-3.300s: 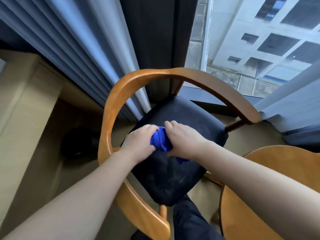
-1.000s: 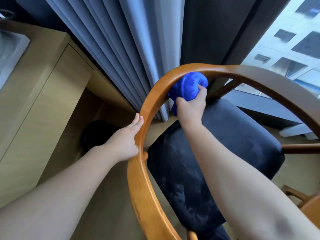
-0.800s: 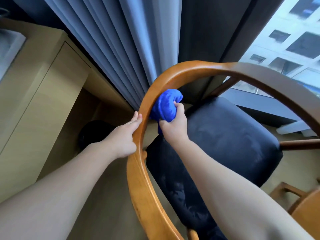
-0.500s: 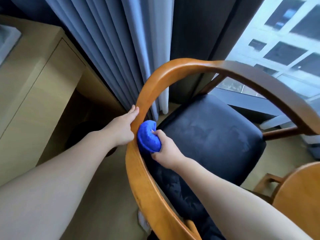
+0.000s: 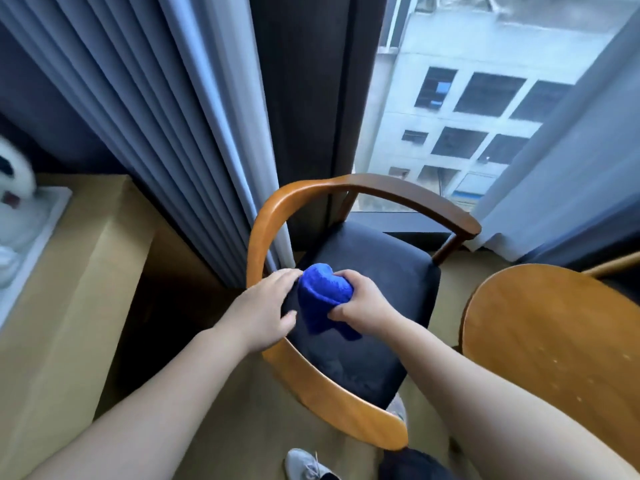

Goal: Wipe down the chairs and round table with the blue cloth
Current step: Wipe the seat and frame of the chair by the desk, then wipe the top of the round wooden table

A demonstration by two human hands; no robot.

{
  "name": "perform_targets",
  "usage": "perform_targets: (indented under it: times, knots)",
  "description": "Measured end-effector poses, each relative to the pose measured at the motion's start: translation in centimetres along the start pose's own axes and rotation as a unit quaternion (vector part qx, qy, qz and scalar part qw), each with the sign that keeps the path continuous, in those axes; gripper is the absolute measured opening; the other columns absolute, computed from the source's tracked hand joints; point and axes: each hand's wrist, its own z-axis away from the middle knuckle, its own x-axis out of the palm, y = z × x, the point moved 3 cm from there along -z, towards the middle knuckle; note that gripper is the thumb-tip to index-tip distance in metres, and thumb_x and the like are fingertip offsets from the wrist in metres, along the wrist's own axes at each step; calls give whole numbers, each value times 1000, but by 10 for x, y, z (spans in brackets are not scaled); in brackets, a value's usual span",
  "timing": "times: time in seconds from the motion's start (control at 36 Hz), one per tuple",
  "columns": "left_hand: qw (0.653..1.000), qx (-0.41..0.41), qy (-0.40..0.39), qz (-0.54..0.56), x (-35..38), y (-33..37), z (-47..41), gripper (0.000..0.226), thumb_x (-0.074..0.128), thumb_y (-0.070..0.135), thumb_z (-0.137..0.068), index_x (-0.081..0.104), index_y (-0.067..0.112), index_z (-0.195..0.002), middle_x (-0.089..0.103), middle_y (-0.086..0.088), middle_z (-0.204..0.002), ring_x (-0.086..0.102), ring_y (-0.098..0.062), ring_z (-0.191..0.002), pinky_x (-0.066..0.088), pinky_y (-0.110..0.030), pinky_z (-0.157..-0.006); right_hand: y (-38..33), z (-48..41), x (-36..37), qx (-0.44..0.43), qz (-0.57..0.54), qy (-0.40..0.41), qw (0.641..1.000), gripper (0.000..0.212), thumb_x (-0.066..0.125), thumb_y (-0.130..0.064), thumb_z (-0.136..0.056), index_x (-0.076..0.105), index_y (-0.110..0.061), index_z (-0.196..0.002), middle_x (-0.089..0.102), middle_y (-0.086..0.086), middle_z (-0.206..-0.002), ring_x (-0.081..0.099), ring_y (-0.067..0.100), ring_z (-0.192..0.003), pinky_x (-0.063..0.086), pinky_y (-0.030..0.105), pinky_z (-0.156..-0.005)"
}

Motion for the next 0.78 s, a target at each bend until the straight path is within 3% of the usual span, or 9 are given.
perform_targets:
  times: [0.14, 0.22, 0.33, 0.42, 0.5, 0.58, 0.67, 0.78]
  knots:
    - [997, 66, -9, -36, -11, 63, 18, 94, 73, 37, -75, 15, 27, -148, 18, 12, -154, 22, -8, -139, 25, -28, -114, -29, 47, -30, -26, -47, 26, 998, 52, 75, -1, -64, 62, -17, -111, 67, 5, -95, 66, 22, -86, 58, 35, -76]
    - [993, 87, 32, -72, -12, 97, 24, 98, 74, 42, -72, 14, 24, -148, 19, 8, -154, 19, -9, -140, 17, -23, -113, -38, 73, -50, -37, -80, 41, 995, 48, 75, -1, -65, 62, -15, -109, 67, 6, -95, 65, 22, -86, 59, 35, -76]
    - [989, 93, 82, -83, -5, 146, 26, 95, 76, 42, -68, 23, 21, -144, 28, 5, -148, 26, -13, -135, 30, -30, -110, -36, 112, -85, -62, -113, 46, 991, 47, 77, -4, -67, 61, -16, -109, 66, 5, -97, 65, 21, -87, 58, 31, -77]
    - [985, 117, 107, -68, 8, 187, 28, 87, 77, 36, -67, 33, 21, -140, 38, 6, -141, 32, -14, -130, 38, -34, -105, -18, 141, -119, -83, -136, 38, 986, 50, 80, -16, -65, 60, -18, -111, 66, 5, -100, 66, 21, -92, 58, 36, -83]
    - [981, 147, 116, -45, 28, 233, 31, 77, 78, 30, -66, 42, 23, -133, 49, 5, -132, 42, -13, -122, 39, -32, -101, 14, 176, -158, -100, -154, 13, 983, 58, 80, -42, -67, 59, -22, -117, 65, 4, -108, 66, 22, -98, 57, 39, -87]
    - [983, 153, 103, 13, 54, 282, 41, 66, 73, 21, -69, 45, 29, -128, 54, 10, -124, 50, -8, -111, 41, -26, -97, 51, 218, -196, -95, -196, -4, 976, 52, 58, -53, -82, 56, -24, -126, 64, 4, -116, 64, 18, -102, 53, 30, -86]
    - [984, 135, 75, 89, 85, 324, 54, 61, 70, 17, -74, 43, 41, -124, 55, 20, -117, 53, 2, -105, 41, -19, -91, 94, 260, -233, -72, -257, -1, 964, 48, 43, -37, -87, 55, -19, -130, 64, 7, -120, 62, 23, -107, 50, 36, -95]
    - [977, 124, 47, 165, 125, 370, 71, 53, 66, 10, -80, 48, 41, -120, 61, 19, -106, 58, 1, -99, 47, -17, -82, 144, 310, -270, -87, -198, 12, 976, 52, 52, 6, -84, 56, -15, -131, 64, 5, -122, 62, 20, -113, 52, 41, -96]
